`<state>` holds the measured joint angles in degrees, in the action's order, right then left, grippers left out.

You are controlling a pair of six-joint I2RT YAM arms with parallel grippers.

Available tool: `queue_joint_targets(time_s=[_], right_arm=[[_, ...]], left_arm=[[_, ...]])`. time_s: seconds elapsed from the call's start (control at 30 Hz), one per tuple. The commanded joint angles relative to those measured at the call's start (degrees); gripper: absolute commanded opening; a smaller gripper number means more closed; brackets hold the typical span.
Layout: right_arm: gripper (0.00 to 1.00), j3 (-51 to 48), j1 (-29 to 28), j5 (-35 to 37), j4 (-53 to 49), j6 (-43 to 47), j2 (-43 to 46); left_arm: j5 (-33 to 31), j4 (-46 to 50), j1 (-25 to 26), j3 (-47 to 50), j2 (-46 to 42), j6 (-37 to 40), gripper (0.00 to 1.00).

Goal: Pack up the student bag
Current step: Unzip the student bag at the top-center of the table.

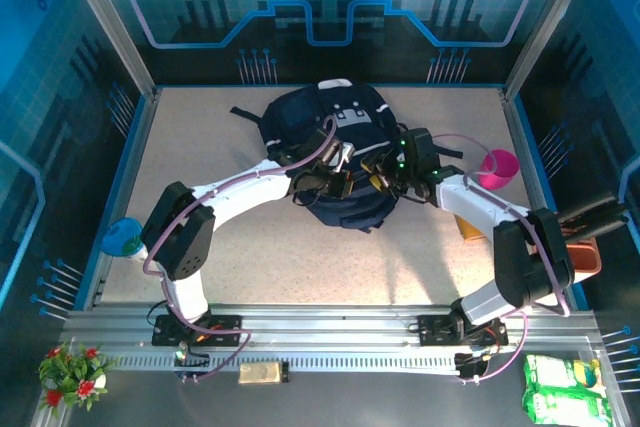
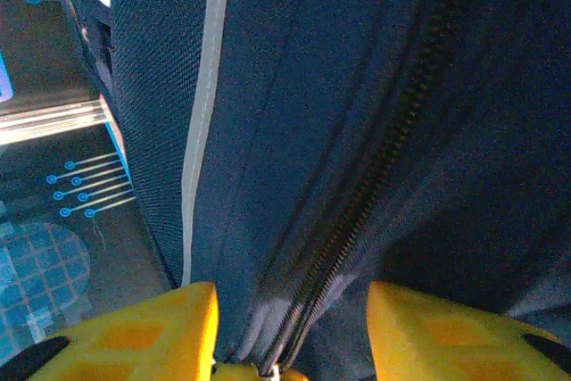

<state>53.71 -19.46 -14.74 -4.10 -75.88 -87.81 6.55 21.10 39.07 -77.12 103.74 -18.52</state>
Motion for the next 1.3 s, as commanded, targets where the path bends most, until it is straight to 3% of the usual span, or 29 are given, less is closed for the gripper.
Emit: queue_joint_targets(time_s=[0.0,0.17,0.3,0.53,0.97,1.27], right_arm=[[0.43,2.93,-0.75,1.16,-1.44,-0.43,-2.17],[0.26,5.09,-0.66,3.38,-4.81,1.38,-4.27],[0.14,5.58,-0.41,9.37,-8.41,3.28,-3.31],[0.11,6.48,0.92,12.01,-10.38,6.07,-1.67],[0.12,8.07,1.55,12.55,-13.64,8.55,-1.93],[0.12,9.13,0.93,13.51,-15.40,11.64,-2.10]], left_arm=[[2.42,-0.37,0.68,-1.61,0.51,0.59,0.00],[1.75,1.92,0.59,-1.86,0.20,2.67,0.00],[-0.76,5.43,-0.07,-1.40,-1.21,5.49,0.00],[-0.99,9.14,-4.25,3.78,-7.14,9.47,0.00],[-6.30,20.88,-7.77,3.50,-7.16,16.39,0.00],[-11.53,13.45,-10.65,0.31,-3.85,13.75,0.00]])
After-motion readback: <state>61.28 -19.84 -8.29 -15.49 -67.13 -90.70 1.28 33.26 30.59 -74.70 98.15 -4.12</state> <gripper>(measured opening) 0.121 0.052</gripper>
